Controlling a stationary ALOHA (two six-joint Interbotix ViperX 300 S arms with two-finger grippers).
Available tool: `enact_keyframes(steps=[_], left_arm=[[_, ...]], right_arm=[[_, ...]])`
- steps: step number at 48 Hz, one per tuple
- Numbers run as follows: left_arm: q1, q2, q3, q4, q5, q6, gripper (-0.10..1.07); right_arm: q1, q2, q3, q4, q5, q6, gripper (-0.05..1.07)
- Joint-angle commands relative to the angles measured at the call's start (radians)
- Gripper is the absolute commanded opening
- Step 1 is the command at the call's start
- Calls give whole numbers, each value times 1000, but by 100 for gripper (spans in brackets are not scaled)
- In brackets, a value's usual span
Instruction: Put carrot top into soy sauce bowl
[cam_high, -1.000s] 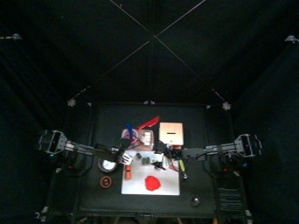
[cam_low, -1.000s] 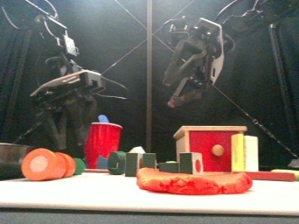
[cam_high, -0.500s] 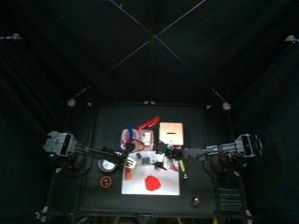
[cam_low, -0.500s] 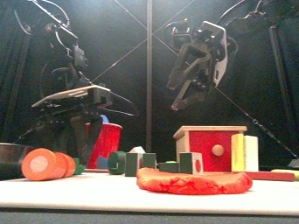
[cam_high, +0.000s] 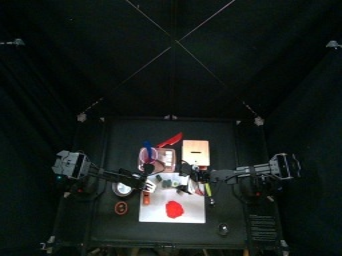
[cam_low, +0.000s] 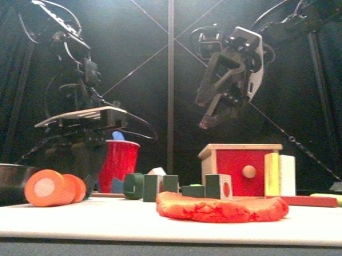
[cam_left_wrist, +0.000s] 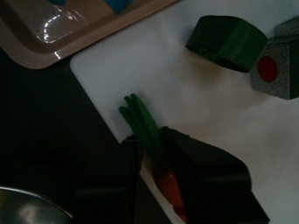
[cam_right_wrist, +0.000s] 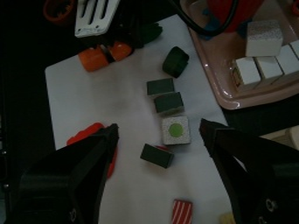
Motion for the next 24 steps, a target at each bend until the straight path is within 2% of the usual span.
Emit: enact_keyframes(steps=[1,11,24], left_arm=[[2,-8,-21,9,3,-3,61],[-2,-44,-28,31,15,-3,56],[-8,-166,-9,89,97,0,56]], right_arm=[[-2,-31,-11,-2,-5,-2,103],[-2,-54,11,2,-5,0,103],[-5,-89,52,0,-6,0,103]])
